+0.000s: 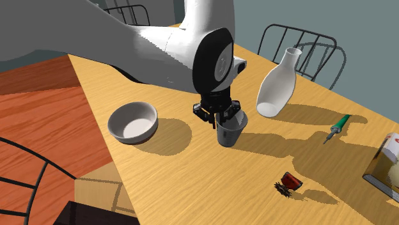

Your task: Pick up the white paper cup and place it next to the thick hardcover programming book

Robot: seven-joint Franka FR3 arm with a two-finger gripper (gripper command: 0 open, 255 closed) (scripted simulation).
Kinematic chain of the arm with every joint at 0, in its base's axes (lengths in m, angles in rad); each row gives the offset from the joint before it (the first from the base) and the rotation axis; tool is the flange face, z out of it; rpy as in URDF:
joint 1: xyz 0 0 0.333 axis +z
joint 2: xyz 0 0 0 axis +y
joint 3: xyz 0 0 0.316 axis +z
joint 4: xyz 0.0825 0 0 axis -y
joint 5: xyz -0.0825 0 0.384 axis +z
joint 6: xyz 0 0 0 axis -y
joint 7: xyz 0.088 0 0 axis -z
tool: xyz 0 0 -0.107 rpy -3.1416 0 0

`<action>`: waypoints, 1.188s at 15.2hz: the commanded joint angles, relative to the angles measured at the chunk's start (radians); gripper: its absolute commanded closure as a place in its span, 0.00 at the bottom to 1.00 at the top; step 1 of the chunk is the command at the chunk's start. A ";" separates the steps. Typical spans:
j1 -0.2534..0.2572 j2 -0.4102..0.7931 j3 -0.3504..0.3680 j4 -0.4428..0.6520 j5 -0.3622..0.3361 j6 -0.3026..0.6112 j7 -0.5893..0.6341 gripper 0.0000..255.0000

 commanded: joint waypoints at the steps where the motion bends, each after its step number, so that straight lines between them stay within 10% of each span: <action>1: 0.000 0.000 0.000 0.000 0.000 0.000 0.000 1.00; 18: 0.005 -0.093 0.004 0.092 -0.004 -0.183 -0.011 1.00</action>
